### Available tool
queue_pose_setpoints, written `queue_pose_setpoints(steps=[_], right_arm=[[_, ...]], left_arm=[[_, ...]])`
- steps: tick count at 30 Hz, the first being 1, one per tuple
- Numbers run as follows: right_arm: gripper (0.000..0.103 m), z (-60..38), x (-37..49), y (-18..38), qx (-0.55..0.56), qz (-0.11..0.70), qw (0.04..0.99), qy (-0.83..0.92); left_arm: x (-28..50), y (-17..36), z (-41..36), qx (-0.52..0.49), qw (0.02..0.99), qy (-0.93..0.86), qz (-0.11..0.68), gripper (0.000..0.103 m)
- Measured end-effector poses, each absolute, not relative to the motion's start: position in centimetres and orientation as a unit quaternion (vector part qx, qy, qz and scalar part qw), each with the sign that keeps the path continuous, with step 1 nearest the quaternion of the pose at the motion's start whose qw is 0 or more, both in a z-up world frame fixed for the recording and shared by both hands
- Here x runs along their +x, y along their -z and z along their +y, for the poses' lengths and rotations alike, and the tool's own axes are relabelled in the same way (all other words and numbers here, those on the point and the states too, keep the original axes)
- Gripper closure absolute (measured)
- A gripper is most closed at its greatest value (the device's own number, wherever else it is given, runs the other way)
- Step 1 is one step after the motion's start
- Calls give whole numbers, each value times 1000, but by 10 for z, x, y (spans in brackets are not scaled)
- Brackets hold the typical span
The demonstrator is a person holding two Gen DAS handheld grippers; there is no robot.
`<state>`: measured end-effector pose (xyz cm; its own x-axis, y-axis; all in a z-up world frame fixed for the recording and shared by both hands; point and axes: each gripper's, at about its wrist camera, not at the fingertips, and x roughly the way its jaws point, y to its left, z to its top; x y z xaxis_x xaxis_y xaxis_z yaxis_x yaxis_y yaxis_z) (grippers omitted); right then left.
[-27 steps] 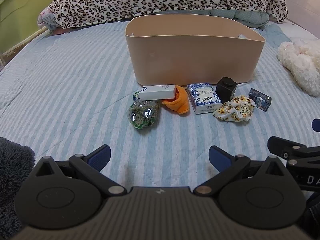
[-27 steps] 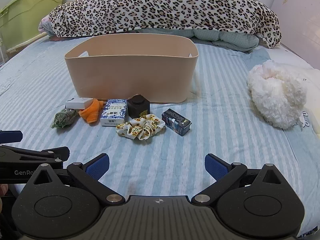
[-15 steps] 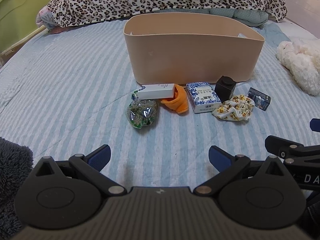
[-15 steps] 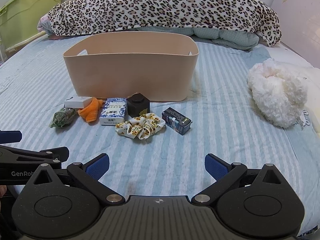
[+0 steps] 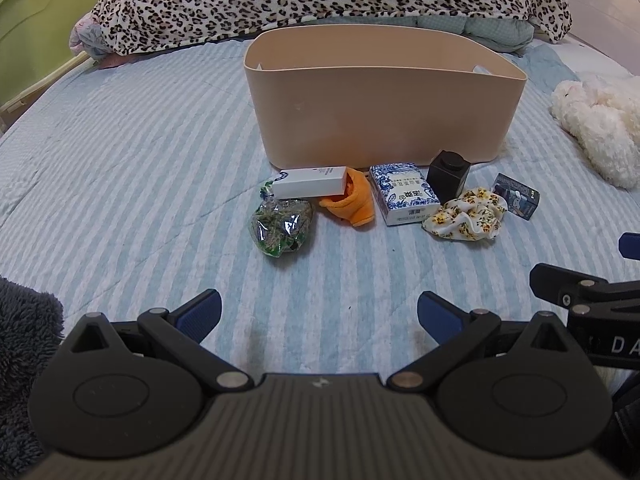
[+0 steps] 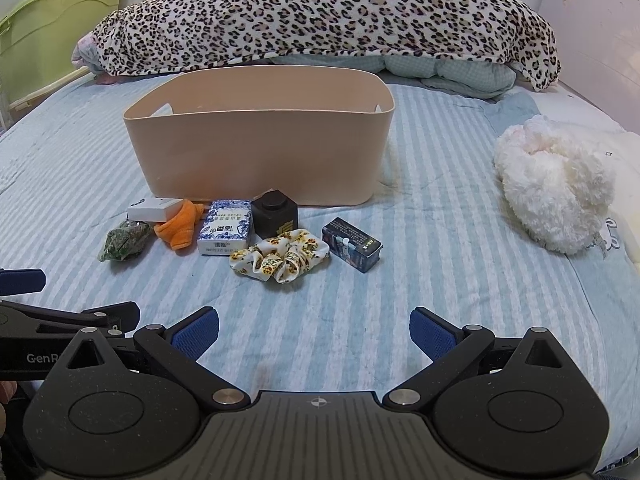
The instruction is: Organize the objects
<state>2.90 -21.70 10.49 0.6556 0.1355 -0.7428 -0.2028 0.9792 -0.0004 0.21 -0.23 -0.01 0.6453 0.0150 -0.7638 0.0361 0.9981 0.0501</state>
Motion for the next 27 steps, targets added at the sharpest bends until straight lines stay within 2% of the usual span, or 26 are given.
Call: queue_pose_setpoints(steps=[27], right_arm=[[0,-219,34,-100,-33,411,907,-83]], left_arm=[[4,-3,3,27,907,5,420,0]])
